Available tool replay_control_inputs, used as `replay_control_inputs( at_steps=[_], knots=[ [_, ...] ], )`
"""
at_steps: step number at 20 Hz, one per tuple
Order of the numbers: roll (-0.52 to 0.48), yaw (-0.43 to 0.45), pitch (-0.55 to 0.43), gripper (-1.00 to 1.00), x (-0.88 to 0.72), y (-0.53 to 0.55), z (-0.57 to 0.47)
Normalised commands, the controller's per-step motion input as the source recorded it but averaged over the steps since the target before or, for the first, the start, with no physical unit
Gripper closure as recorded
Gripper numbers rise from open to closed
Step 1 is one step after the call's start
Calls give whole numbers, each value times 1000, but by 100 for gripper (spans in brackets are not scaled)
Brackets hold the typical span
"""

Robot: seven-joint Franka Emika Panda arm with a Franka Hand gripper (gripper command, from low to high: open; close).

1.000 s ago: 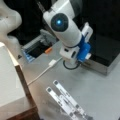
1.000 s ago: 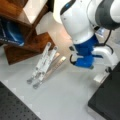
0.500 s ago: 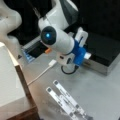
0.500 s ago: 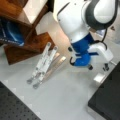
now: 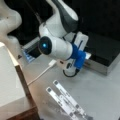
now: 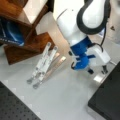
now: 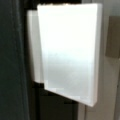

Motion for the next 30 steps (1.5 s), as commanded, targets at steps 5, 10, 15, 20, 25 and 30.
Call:
replay_control_inputs(
  at_steps=[5,10,15,20,25,30],
  knots=[
    [192,-56,-122,-100,154,-23,-111],
    [208,-35,-122,-100,177,-24,-117],
    [180,-7,-69,-100,169,-3,-99],
    [210,22,-52,-100,147,32,-62],
    [242,5,-36,100,71,6,-35],
    [193,-8,-34,100,63,-67,-77]
  ],
)
